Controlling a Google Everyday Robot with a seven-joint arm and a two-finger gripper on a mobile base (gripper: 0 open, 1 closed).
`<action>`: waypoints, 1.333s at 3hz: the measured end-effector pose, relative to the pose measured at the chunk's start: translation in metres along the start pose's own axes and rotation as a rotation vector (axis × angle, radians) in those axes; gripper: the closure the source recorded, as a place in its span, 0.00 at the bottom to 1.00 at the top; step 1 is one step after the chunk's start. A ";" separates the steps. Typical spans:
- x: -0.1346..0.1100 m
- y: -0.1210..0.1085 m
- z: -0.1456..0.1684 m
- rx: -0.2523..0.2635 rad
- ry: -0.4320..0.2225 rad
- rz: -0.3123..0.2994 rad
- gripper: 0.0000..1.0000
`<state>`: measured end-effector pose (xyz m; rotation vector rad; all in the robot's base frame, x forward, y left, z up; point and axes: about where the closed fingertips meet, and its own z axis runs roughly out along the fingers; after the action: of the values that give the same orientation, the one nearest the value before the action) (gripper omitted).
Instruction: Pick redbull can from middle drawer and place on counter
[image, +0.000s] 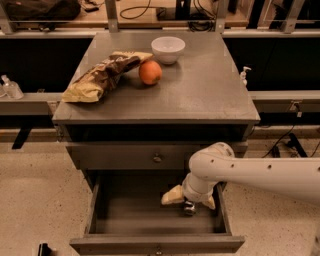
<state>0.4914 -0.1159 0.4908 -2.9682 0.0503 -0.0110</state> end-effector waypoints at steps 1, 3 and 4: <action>0.010 0.020 0.034 -0.057 -0.003 0.008 0.00; 0.043 0.046 0.070 -0.075 0.093 0.045 0.35; 0.060 0.059 0.086 -0.127 0.127 0.071 0.38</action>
Offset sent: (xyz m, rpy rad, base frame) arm 0.0511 -0.0493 -0.0866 -0.0553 -0.1336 -0.1048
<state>0.5503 -0.1617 0.3959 -3.0861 0.1792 -0.1935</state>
